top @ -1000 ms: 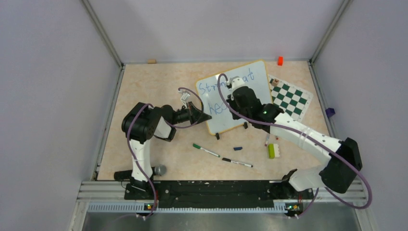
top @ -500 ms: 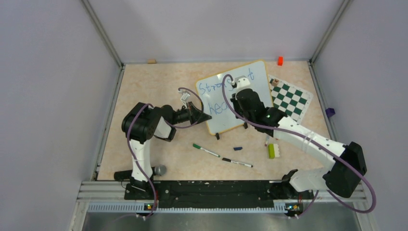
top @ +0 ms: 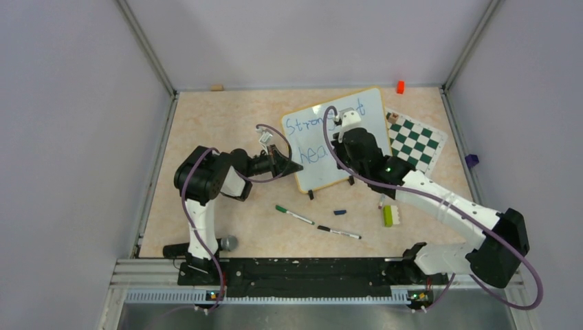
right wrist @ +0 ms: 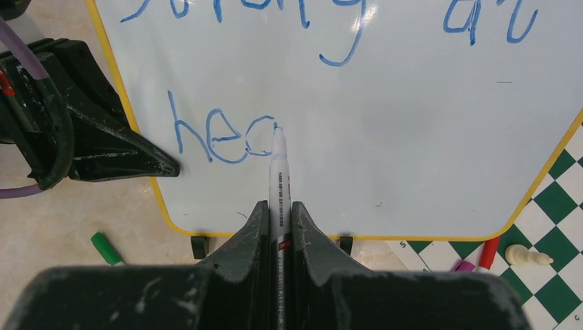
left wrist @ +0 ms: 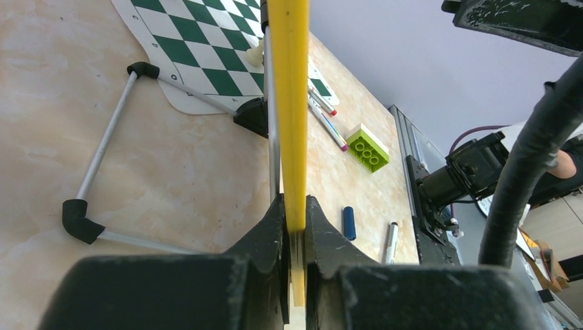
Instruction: Write a sentence on the whiteboard
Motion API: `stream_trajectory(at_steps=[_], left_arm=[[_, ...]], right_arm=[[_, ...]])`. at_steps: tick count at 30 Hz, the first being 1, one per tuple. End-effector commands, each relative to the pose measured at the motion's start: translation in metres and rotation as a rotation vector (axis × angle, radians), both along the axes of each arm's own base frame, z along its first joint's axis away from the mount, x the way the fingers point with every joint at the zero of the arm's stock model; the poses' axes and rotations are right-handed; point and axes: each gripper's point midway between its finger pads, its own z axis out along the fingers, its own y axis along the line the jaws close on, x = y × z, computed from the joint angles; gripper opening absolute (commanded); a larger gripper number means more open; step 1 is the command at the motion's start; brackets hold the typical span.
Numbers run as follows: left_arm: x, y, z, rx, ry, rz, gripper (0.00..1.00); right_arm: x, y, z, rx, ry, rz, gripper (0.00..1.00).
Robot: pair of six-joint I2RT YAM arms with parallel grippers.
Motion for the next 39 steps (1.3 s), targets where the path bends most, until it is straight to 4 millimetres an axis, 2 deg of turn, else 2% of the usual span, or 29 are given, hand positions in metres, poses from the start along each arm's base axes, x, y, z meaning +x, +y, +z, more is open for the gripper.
stream_trajectory(at_steps=[1, 9, 13, 19, 26, 32, 39], left_arm=[[-0.024, -0.014, 0.004, 0.002, -0.138, -0.128, 0.00], [-0.016, -0.011, -0.001, 0.026, -0.237, -0.070, 0.00], [-0.013, -0.010, -0.003, 0.029, -0.231, -0.039, 0.00], [-0.021, -0.022, 0.001, 0.025, -0.224, -0.164, 0.00], [-0.017, -0.021, -0.003, 0.028, -0.213, -0.128, 0.00], [-0.017, -0.023, -0.004, 0.011, -0.207, -0.159, 0.00], [-0.017, -0.020, -0.002, 0.010, -0.184, -0.094, 0.00]], right_arm=[[0.003, -0.003, 0.027, 0.074, -0.067, -0.014, 0.00], [-0.004, -0.016, 0.026, 0.074, -0.080, -0.036, 0.00], [-0.007, -0.019, 0.025, 0.070, -0.076, -0.043, 0.00], [-0.004, -0.022, 0.024, 0.057, -0.078, -0.061, 0.00], [0.001, -0.022, 0.015, -0.002, -0.030, -0.072, 0.00], [-0.005, -0.022, 0.018, 0.049, 0.004, -0.036, 0.00], [-0.007, -0.020, 0.018, 0.055, 0.020, -0.034, 0.00]])
